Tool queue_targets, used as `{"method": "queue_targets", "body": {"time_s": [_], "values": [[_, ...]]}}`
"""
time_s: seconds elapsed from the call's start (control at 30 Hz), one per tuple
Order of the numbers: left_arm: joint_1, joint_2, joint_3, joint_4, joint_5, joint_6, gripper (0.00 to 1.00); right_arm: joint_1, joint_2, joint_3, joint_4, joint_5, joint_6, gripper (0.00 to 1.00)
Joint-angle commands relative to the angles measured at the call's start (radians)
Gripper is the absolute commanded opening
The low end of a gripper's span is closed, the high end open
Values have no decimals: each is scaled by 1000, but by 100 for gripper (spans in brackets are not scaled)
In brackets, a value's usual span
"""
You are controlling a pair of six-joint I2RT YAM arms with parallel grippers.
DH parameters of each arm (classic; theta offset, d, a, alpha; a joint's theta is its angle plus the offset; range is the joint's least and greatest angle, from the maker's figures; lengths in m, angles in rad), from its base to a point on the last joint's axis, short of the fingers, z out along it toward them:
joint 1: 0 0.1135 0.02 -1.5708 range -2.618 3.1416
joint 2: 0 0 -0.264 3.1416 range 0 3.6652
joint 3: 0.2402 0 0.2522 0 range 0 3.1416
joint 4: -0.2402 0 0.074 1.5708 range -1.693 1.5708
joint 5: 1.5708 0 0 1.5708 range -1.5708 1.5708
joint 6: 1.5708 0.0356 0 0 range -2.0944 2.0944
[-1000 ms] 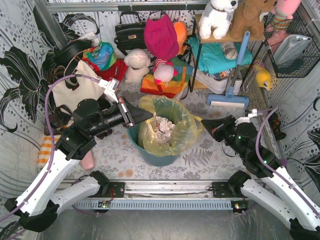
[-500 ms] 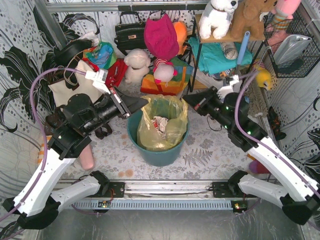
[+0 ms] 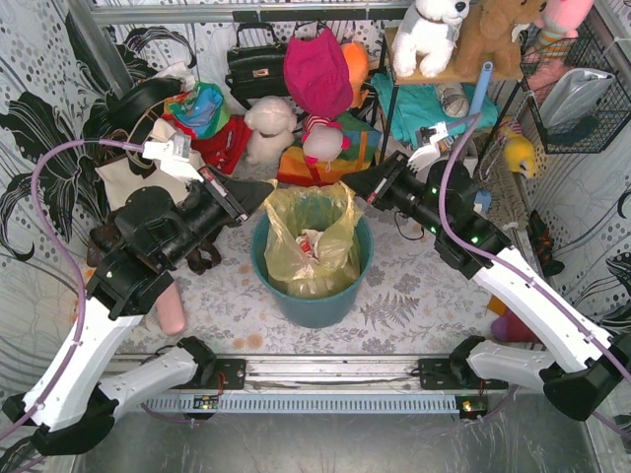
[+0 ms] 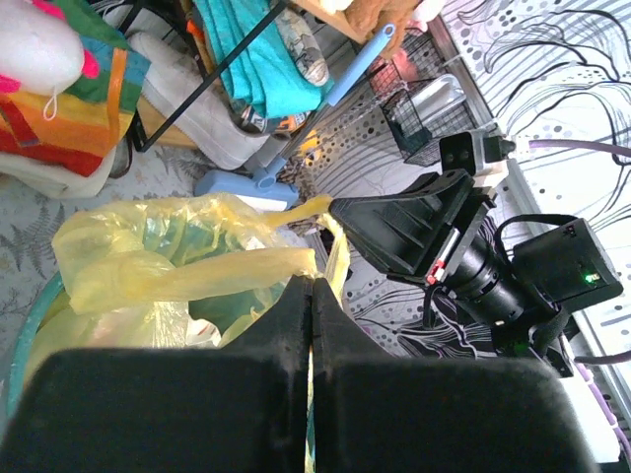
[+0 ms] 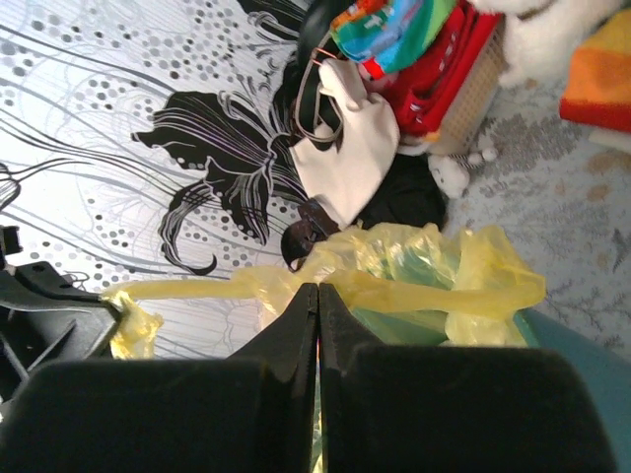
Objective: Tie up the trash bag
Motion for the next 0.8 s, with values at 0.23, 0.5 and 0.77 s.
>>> {"method": "queue_targets", "body": {"time_s": [0.23,0.5,0.77], "values": [[6,-58,-7,290,127,46,0,6,-37,172,137,-70,-135,0],[6,-108,-64,216,90,35,36,6,-115,47,98,-52,-125,29],[5,-136,-86,113,153,38,60,6,-120,94,-137,5,-198,71]]}}
